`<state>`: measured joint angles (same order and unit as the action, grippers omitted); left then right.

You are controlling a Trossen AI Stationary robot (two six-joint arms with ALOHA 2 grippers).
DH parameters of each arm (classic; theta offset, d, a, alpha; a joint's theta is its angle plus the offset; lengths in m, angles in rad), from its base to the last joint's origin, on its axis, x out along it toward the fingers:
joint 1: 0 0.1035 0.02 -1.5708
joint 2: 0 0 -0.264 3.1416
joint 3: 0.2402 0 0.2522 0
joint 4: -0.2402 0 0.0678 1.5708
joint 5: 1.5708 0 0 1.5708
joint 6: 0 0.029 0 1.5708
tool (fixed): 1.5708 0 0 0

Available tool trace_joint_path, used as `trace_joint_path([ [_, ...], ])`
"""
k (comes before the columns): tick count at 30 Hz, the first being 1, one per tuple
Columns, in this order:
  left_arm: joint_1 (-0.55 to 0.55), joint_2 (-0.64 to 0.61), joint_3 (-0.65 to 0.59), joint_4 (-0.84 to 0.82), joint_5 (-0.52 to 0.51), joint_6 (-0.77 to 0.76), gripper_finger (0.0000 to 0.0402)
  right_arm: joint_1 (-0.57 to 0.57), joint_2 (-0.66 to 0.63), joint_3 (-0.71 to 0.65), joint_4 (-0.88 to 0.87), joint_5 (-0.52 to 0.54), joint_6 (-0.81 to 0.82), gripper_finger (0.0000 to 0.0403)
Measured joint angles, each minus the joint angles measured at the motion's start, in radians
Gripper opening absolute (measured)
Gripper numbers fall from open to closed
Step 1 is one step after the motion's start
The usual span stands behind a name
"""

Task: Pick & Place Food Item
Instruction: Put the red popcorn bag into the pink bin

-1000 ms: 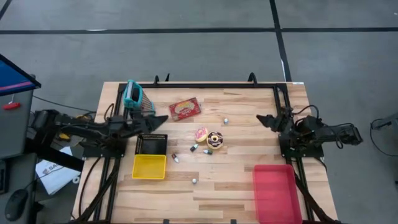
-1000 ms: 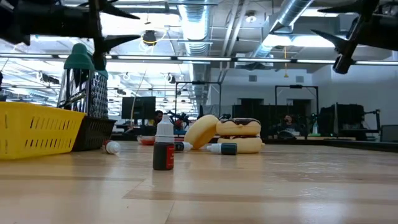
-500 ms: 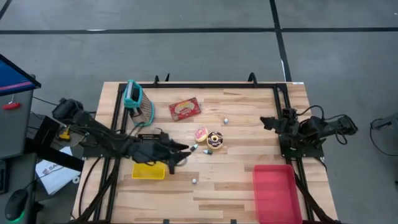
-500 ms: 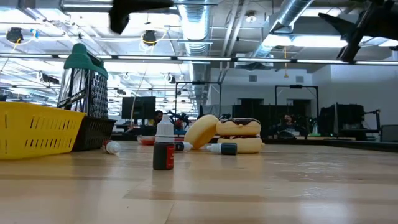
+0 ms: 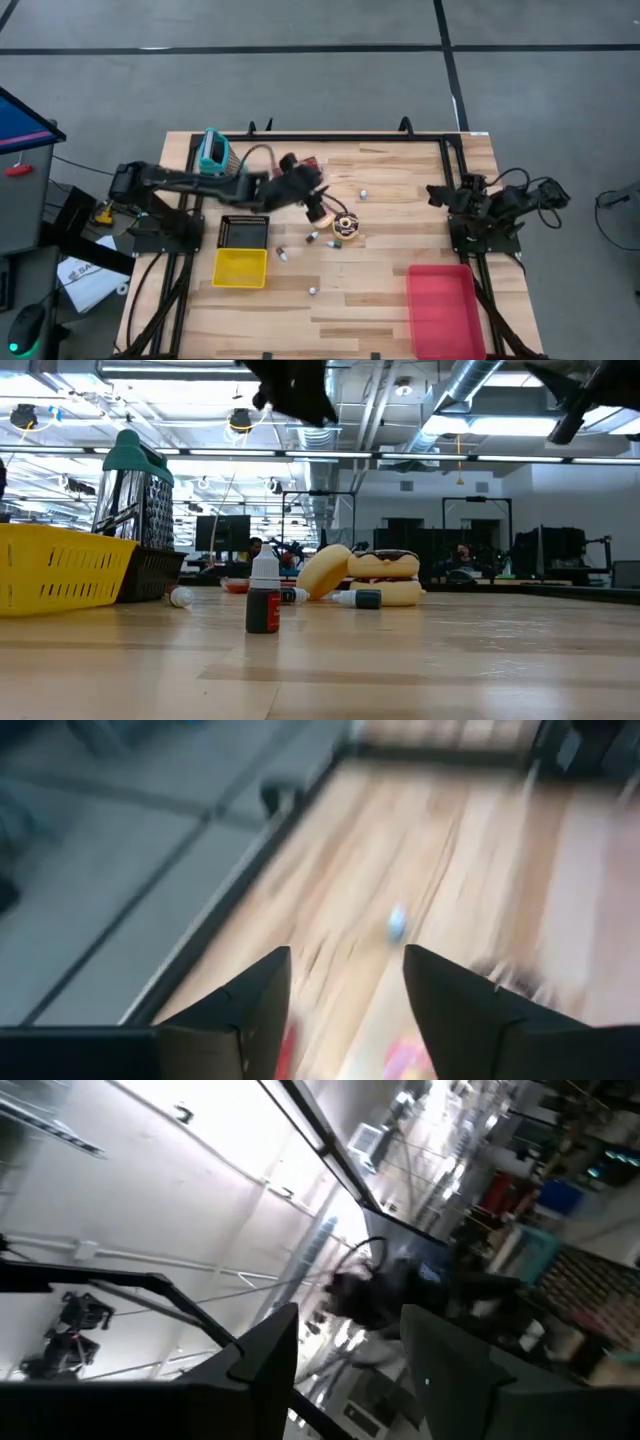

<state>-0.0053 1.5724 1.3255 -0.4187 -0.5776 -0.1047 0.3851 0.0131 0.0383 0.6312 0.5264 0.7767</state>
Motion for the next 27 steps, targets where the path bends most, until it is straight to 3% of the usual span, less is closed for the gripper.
trace_joint_path([
  [5, 0.103, 0.072, 0.126, -0.296, 0.119, 0.054, 0.0236, 0.018, 0.000, 0.000, 0.083, 0.010, -0.077, 0.0171],
  [12, 0.107, 0.211, 0.153, -0.460, 0.157, 0.135, 0.0248, 0.019, 0.000, 0.001, 0.101, 0.020, -0.081, 0.0171],
  [22, 0.054, 0.423, 0.131, -0.524, -0.037, 0.126, 0.0230, 0.019, 0.000, 0.002, 0.174, 0.025, -0.183, 0.0171],
  [27, 0.091, 0.438, 0.060, -0.522, -0.053, 0.101, 0.0234, 0.019, 0.000, 0.002, 0.178, 0.025, -0.201, 0.0171],
])
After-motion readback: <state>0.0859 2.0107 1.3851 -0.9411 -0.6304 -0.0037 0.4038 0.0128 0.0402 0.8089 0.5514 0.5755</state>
